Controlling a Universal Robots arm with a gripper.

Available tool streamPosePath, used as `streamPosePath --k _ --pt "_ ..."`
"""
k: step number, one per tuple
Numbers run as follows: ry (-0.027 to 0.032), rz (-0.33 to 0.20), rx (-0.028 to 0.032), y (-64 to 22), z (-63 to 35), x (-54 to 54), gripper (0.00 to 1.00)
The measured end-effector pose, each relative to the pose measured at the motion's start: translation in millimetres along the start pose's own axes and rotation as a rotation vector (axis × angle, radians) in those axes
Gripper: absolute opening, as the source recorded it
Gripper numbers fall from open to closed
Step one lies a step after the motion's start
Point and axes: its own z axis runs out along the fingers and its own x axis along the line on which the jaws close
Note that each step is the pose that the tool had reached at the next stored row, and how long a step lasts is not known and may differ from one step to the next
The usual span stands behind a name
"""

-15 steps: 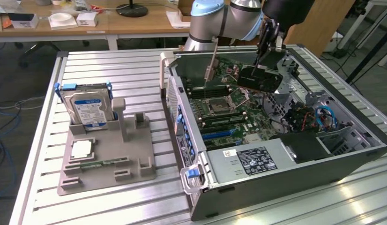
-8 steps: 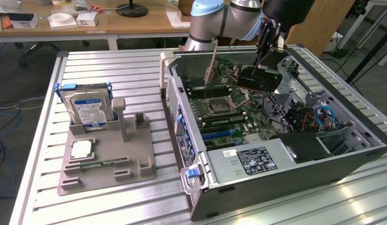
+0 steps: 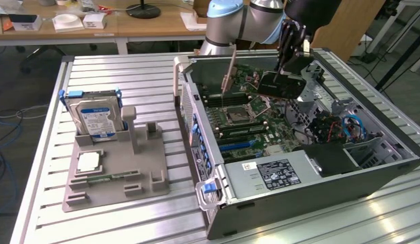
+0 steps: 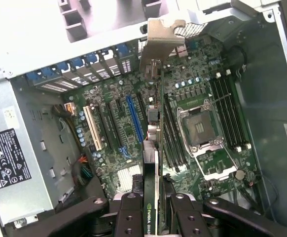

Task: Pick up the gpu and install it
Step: 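Insert the gpu into the slot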

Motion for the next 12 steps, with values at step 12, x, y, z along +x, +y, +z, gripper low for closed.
streamPosePath --k 12 --pt "0.0020 -0.087 -0.0021 0.0 0.0 0.0 0.26"
